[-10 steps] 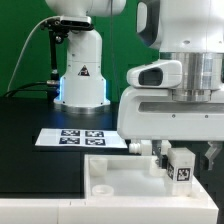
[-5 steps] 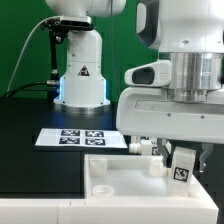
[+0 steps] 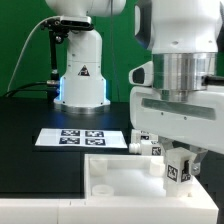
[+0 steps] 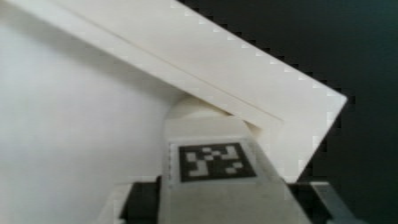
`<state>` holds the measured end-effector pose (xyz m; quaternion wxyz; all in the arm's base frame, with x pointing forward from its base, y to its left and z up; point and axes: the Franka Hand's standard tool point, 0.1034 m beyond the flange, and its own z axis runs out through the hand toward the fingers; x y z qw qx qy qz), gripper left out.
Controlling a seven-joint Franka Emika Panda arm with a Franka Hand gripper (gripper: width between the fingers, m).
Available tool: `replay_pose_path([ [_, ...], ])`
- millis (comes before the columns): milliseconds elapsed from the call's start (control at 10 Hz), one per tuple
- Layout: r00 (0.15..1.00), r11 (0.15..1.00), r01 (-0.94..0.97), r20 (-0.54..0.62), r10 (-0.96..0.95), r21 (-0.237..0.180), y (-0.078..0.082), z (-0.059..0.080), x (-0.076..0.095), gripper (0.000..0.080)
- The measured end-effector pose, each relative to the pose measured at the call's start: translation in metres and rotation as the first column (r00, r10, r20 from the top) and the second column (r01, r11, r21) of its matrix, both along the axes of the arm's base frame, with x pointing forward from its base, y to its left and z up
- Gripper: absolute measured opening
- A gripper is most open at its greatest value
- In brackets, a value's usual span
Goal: Assemble one leg
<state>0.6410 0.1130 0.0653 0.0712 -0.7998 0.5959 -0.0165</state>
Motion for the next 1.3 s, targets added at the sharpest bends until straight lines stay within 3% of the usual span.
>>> replay_pose_path([
  [200,0.979,0.978,0.203,-0.024,-0.202,0.050,0.001,0.000,0.000,0.0285],
  [400,0.947,0.946,0.320,-0.040,-0.318,0.058,0.003,0.000,0.000,0.0285],
  [700,0.956,0.954,0.294,-0.033,-0.293,0.054,0.003,0.000,0.000,0.0285],
  [800,0.971,0.970,0.238,-0.023,-0.237,0.045,0.003,0.000,0.000,0.0449],
  [900,0.998,0.998,0.059,0.000,-0.059,0.023,0.006,0.001,-0.001,0.0599],
  [1100,0.958,0.958,-0.283,0.026,0.284,-0.034,0.008,0.001,-0.001,0.0634],
  [1300,0.910,0.909,-0.412,0.027,0.414,-0.064,0.009,0.001,-0.001,0.0647],
])
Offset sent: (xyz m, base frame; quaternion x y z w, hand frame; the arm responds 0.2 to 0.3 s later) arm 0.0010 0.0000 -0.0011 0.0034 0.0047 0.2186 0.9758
